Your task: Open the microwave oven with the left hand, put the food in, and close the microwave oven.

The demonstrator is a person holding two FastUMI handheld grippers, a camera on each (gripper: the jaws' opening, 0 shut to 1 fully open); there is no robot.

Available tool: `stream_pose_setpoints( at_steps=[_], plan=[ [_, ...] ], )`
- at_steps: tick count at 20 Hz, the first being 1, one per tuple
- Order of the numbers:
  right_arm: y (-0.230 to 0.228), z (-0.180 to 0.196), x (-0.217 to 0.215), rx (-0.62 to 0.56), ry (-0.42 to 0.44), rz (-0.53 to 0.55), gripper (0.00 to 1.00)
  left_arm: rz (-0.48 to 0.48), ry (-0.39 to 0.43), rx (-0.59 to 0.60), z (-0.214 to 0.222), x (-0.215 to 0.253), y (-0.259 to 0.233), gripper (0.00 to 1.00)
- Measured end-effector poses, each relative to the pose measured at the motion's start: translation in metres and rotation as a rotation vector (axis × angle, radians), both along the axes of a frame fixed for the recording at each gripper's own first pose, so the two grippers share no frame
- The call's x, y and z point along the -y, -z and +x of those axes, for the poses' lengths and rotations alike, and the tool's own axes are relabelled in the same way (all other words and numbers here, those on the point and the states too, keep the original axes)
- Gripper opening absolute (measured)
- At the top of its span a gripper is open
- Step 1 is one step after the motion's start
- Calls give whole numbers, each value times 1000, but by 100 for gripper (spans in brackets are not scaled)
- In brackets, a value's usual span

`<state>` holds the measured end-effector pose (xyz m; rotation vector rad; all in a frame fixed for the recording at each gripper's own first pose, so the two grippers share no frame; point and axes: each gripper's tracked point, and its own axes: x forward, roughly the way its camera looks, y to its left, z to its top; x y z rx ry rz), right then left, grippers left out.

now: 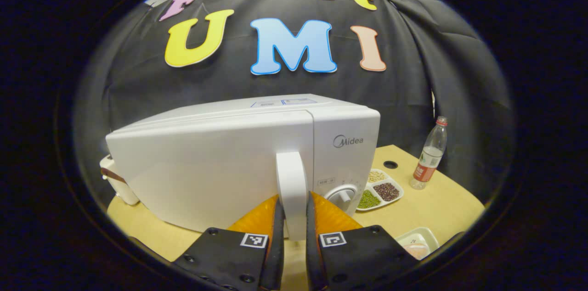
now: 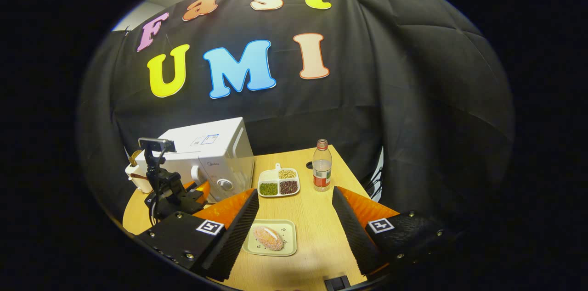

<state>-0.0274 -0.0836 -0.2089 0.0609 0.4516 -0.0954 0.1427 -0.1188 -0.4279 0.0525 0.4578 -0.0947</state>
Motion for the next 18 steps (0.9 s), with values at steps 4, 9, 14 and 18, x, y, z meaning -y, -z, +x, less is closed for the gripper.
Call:
stream_pose_setpoints(
  at_steps=[4,9,14,18],
  plan=[
    [1,1,-8,-2,-18,-5,98,4,25,-13,-3,-1,-4,15],
    [-1,4,-15,4,-32,-5,98,7,99,-9,-41,-2,-11,10],
    [5,7,-29,-4,-61,1,98,26,225,-41,-99,-17,-18,10],
    [0,3,-55,10,-99,3,98,31,297,-77,-138,-34,-23,9]
  ],
)
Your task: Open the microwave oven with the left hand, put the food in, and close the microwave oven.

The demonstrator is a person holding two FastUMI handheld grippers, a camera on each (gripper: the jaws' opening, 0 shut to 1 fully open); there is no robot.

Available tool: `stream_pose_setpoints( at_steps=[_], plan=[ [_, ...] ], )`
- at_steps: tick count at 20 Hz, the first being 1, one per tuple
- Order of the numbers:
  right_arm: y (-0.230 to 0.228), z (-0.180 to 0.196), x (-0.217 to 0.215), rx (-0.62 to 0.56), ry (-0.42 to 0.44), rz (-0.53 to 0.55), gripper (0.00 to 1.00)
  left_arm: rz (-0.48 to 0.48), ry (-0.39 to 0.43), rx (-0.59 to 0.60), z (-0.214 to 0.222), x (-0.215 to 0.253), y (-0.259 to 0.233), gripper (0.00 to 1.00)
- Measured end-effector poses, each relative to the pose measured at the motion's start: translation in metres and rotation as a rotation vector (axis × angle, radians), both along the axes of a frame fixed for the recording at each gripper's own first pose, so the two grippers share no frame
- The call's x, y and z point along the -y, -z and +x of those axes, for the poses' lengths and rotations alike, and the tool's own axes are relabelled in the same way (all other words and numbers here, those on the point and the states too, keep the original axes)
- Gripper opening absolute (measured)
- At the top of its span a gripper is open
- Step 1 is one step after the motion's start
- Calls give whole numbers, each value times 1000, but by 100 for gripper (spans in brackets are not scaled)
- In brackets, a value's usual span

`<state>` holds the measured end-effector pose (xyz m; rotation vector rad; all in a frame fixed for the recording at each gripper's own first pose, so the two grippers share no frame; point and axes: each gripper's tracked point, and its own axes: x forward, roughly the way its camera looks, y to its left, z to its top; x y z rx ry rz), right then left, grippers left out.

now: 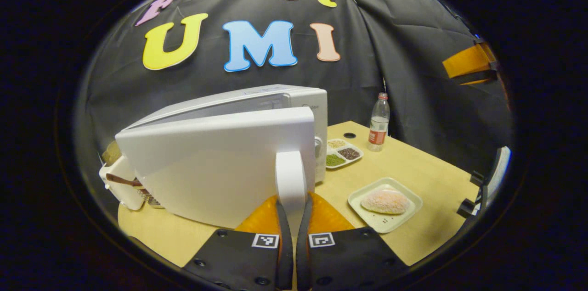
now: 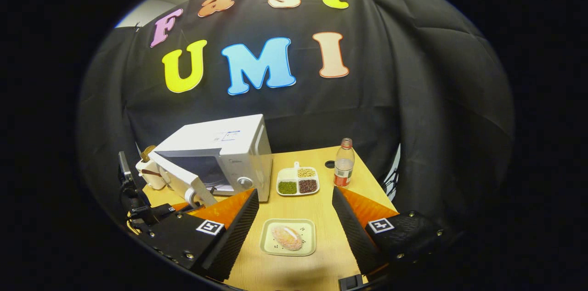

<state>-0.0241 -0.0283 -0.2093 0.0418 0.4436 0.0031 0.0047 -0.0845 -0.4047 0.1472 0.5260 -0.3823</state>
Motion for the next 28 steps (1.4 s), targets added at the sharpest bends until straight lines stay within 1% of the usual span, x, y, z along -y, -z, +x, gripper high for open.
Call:
stream_pose_setpoints(
  at_steps=[4,7,9,11,12,14,15,16,18,20,23,25,28],
  plan=[
    [5,-9,-27,-4,-46,-14,98,2,101,-46,-44,-28,-6,9],
    [19,-14,-41,-36,-77,-26,98,11,161,-72,-69,-48,-11,10],
    [30,-17,-35,-60,-80,-92,98,4,202,-99,-85,-63,-12,10],
    [40,-22,-32,-84,-80,-113,98,17,229,-110,-99,-78,-15,9],
    [44,-25,-31,-93,-73,-105,98,23,241,-115,-104,-86,-17,10],
    [53,-31,-35,-89,-76,-86,98,31,258,-130,-116,-103,-21,10],
    [64,-35,-39,-101,-94,-81,98,33,267,-135,-123,-112,-20,10],
    [78,-40,-42,-130,-108,-85,98,32,272,-141,-129,-123,-21,9],
    [105,-49,-42,-202,-134,-100,98,36,276,-153,-143,-145,-24,10],
    [128,-56,-38,-260,-141,-117,99,52,280,-161,-154,-169,-28,9],
    [158,-54,-31,-309,-155,-144,99,52,284,-182,-168,-203,-29,10],
    [177,-51,-21,-347,-168,-166,97,71,287,-189,-174,-222,-30,10],
    [201,-34,-7,-382,-174,-209,97,78,273,-202,-177,-245,-32,10]
  ],
)
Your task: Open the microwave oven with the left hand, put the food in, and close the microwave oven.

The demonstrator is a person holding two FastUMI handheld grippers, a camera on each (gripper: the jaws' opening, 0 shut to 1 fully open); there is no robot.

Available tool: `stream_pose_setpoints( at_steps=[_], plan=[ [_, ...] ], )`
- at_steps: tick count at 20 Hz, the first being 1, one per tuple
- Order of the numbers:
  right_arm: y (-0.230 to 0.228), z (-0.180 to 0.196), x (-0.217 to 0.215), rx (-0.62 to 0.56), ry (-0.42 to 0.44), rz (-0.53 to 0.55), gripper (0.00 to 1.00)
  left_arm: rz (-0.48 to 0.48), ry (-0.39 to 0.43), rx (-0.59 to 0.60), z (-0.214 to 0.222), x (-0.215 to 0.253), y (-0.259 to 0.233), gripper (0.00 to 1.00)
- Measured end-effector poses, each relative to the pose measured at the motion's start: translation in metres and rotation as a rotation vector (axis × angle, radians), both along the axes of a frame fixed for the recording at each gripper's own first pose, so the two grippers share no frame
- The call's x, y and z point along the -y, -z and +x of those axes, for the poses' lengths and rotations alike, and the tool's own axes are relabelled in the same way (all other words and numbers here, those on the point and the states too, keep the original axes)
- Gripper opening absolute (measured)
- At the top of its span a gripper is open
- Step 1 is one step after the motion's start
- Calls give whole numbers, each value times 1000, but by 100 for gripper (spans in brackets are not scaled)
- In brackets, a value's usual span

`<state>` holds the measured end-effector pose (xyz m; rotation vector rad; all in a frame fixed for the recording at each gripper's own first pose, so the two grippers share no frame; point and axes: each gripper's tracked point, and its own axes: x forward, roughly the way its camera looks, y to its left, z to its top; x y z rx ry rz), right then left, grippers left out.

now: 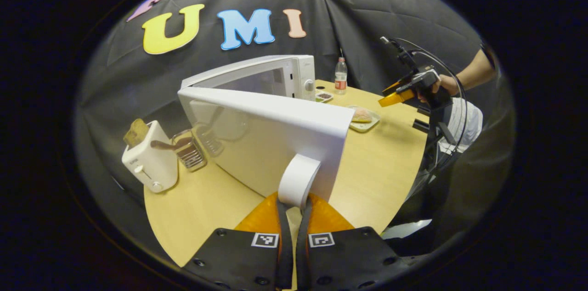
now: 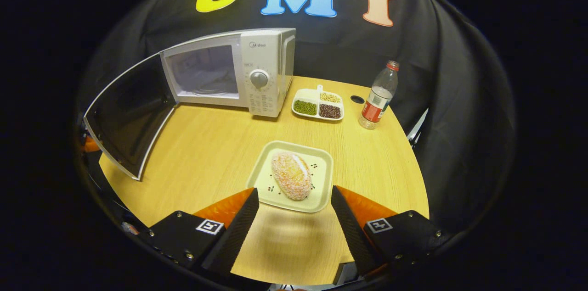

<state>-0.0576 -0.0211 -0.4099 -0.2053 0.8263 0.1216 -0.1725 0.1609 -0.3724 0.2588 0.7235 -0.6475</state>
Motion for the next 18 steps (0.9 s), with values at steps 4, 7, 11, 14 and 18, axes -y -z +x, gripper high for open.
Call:
stream_pose_setpoints(
  at_steps=[4,7,11,14,18],
  plan=[
    [24,31,-1,-35,-4,-13,97,12,-24,-6,-5,-24,-1,10],
    [42,49,1,-73,5,-28,97,21,-35,-12,-7,-37,-3,10],
    [56,62,-9,-123,-26,11,97,53,-45,-19,-9,-55,-5,10],
    [70,65,-12,-183,-34,25,97,68,-43,-32,-12,-60,-6,10],
    [84,67,-12,-226,-61,-4,97,98,-57,-28,-11,-73,-7,12]
  ],
)
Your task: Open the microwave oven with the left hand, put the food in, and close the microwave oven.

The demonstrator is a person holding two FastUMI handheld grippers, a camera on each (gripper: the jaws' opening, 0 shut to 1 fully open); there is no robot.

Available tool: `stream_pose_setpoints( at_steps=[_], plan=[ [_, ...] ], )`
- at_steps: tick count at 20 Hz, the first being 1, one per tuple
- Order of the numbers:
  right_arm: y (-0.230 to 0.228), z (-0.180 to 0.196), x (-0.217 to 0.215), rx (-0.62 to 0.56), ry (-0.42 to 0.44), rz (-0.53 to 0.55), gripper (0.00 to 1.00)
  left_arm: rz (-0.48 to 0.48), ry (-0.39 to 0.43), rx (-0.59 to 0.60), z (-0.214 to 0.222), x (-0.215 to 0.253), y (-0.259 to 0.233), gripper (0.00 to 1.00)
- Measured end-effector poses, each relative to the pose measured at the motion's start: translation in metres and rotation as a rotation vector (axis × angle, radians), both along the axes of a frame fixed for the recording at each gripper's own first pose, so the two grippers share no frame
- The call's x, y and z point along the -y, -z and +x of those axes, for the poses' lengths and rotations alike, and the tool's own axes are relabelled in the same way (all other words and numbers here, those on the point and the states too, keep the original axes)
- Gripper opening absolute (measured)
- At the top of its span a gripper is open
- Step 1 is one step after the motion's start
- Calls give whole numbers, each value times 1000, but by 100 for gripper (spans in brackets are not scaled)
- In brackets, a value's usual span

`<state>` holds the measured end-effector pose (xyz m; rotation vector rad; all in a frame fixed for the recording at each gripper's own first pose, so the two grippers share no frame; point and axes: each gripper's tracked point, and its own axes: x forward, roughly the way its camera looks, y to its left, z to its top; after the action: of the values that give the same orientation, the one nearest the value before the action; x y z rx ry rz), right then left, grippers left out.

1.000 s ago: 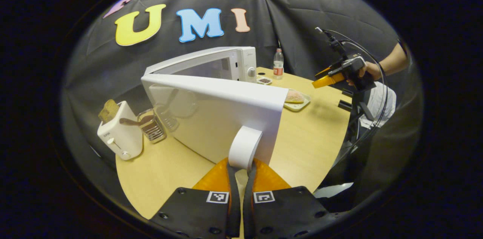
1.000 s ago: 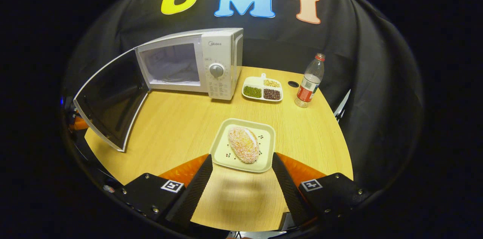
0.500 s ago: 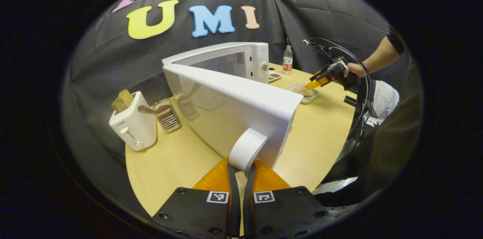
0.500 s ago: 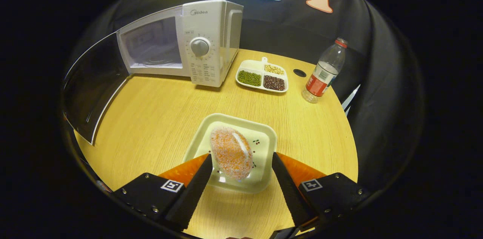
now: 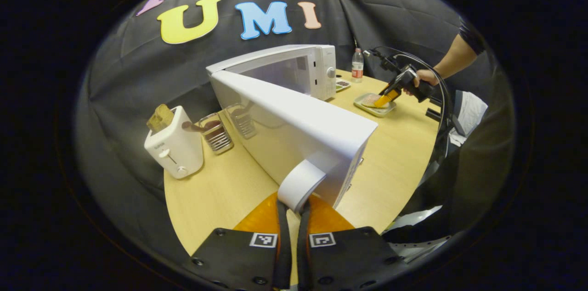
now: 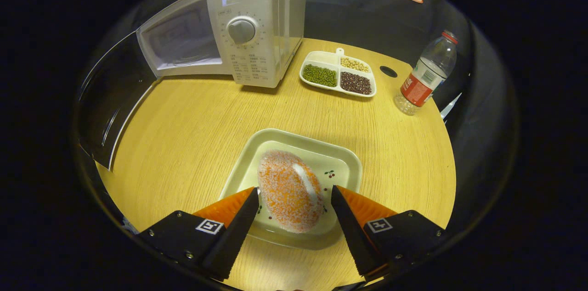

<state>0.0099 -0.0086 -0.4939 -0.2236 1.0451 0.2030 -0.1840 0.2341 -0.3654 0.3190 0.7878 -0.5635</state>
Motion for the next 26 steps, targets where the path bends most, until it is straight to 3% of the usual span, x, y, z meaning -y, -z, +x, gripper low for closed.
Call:
stream_pose_setpoints(
  at_steps=[1,2,3,6,8,9,11,12,16,19,25,26],
  plan=[
    [0,1,-2,-3,-12,1,97,11,-3,7,1,-1,1,14],
    [1,0,-2,-9,-23,-7,78,19,-11,16,0,-6,-1,16],
    [-1,-1,-6,-22,-40,-2,77,28,-18,26,1,-8,-3,18],
    [-15,0,-14,4,-91,-45,61,13,-55,61,-1,-14,-8,25],
    [-26,-1,-30,26,-109,-26,61,-27,-94,78,1,-15,-16,37],
    [-32,-1,-36,36,-113,-15,61,-32,-115,85,-3,-19,-19,37],
    [-45,-2,-52,62,-122,11,61,-20,-147,90,-9,-29,-22,59],
    [-51,-5,-59,75,-128,24,61,-16,-165,93,-13,-32,-25,63],
    [-90,-13,-91,161,-172,44,61,-45,-260,183,-25,-40,-69,57],
    [-124,-12,-115,280,-226,-2,61,-89,-346,321,-20,-35,-133,64],
    [-163,-7,-175,408,-311,22,61,-178,-448,534,0,19,-224,99],
    [-167,-2,-181,431,-340,4,61,-187,-460,561,-1,27,-237,99]
  ],
)
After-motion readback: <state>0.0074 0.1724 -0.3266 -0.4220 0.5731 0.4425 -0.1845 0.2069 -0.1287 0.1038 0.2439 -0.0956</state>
